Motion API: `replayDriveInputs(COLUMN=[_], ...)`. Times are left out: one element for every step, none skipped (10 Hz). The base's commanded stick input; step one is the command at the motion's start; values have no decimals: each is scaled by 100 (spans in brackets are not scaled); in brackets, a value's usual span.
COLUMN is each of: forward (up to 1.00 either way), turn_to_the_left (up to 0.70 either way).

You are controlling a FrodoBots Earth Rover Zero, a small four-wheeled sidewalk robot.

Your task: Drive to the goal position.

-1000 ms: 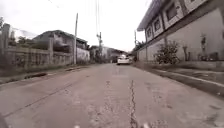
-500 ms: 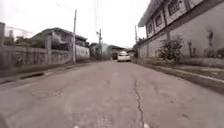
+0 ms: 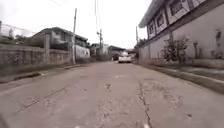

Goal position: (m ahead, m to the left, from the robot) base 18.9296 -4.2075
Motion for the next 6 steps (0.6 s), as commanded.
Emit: replayDriveInputs(forward=[70,70,70,70,70,70], turn_to_the_left=[0,0,0,0,0,0])
